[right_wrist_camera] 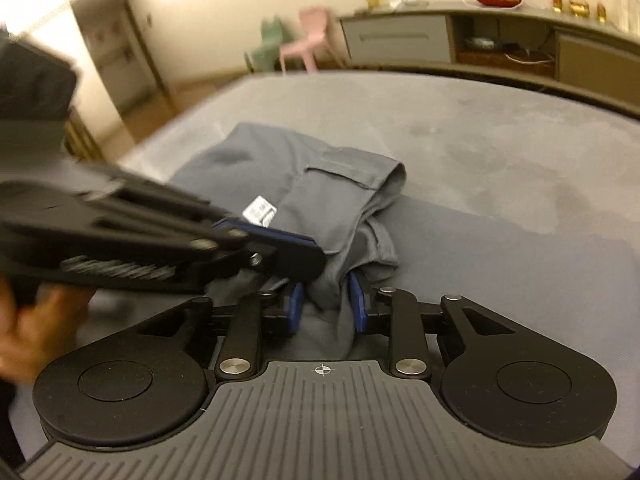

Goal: Fold clothes

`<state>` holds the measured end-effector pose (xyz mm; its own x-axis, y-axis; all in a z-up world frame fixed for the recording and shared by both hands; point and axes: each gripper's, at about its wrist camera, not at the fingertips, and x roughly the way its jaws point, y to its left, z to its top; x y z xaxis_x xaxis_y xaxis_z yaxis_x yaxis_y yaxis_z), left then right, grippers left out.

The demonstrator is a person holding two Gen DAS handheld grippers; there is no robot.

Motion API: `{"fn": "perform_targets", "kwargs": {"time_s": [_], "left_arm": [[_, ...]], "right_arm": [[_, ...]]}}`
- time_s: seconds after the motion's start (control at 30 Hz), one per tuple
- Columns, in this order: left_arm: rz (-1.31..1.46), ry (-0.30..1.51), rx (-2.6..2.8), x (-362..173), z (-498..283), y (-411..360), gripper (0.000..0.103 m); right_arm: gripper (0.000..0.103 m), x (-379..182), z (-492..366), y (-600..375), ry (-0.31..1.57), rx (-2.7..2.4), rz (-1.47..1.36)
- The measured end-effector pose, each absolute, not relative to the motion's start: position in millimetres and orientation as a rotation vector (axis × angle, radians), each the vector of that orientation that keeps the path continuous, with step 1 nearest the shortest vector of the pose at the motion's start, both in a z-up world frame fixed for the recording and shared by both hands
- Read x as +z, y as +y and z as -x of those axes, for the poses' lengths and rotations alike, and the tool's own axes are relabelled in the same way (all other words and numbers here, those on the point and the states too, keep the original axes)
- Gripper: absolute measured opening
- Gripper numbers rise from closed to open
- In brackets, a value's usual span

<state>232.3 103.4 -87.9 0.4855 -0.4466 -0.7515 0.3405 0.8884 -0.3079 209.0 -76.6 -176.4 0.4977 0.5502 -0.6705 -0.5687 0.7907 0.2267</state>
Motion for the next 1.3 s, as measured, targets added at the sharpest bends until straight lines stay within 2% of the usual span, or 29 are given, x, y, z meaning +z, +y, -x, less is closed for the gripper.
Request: {"fn": "perform_targets", "kwargs": {"time_s": [0.03, 0.07, 0.27, 0.37, 0.4, 0.57, 0.7, 0.83, 0.93, 0.97, 1.03, 1.1, 1.13, 1.2, 1.23, 1.27, 1.3], "left_arm": [[0.118, 0.954, -0.479, -88.2, -232.3, 102.4, 0.002], [0.114, 0.958, -0.477, -88.5, -232.3, 101.5, 0.002], [0.042, 0.963, -0.461, -87.0, -228.5, 91.2, 0.002], [0.007, 0.964, -0.459, -77.9, -222.9, 88.5, 0.005], [0.006, 0.959, -0.465, -72.3, -218.6, 89.3, 0.005], [-0.114, 0.838, -0.529, -31.5, -145.5, 106.5, 0.012], [-0.142, 0.794, -0.590, -23.7, -86.1, 147.6, 0.012], [-0.098, 0.823, -0.696, -30.5, -31.6, 184.4, 0.012], [-0.344, 0.944, -0.619, -67.1, -12.0, 167.2, 0.008], [-0.353, 0.917, -0.614, -65.6, -9.2, 161.4, 0.005], [-0.363, 0.860, -0.613, -61.0, -3.4, 150.0, 0.005], [-0.299, 0.756, -0.705, -42.6, 4.8, 141.3, 0.015], [-0.280, 0.718, -0.739, -36.6, 7.2, 136.0, 0.015], [-0.377, 0.782, -0.675, -58.1, -4.7, 117.5, 0.015], [-0.419, 0.828, -0.641, -73.5, -14.4, 111.6, 0.014], [-0.453, 0.865, -0.609, -86.8, -23.6, 106.8, 0.014], [-0.450, 0.865, -0.589, -91.5, -30.3, 107.0, 0.015]], "right_arm": [[0.039, -170.6, -199.2, -81.6, 0.801, 0.635, 0.031], [0.040, -164.9, -189.4, -86.6, 0.800, 0.593, 0.037], [0.040, -144.8, -108.7, -100.5, 0.747, 0.651, -0.083], [0.028, -169.5, -74.6, -77.5, 0.758, 0.685, 0.119], [0.028, -175.2, -65.9, -71.3, 0.738, 0.670, 0.184], [0.030, -173.8, -64.0, -52.5, 0.754, 0.607, 0.248], [0.030, -177.7, -62.3, -54.7, 0.736, 0.601, 0.222], [0.031, -177.7, -56.2, -66.9, 0.721, 0.590, 0.206], [0.031, -175.7, -51.9, -69.6, 0.724, 0.591, 0.200], [0.031, -175.3, -50.6, -70.5, 0.723, 0.591, 0.198], [0.031, -175.9, -49.1, -71.3, 0.715, 0.590, 0.195], [0.031, -176.4, -48.3, -72.0, 0.710, 0.588, 0.190], [0.032, -176.7, -47.9, -72.4, 0.708, 0.587, 0.188], [0.036, -176.8, -48.9, -70.9, 0.707, 0.589, 0.193], [0.045, -176.8, -50.2, -68.8, 0.707, 0.583, 0.203], [0.071, -177.6, -52.5, -66.5, 0.710, 0.558, 0.216], [0.079, -179.8, -58.0, -66.7, 0.720, 0.526, 0.213]]}}
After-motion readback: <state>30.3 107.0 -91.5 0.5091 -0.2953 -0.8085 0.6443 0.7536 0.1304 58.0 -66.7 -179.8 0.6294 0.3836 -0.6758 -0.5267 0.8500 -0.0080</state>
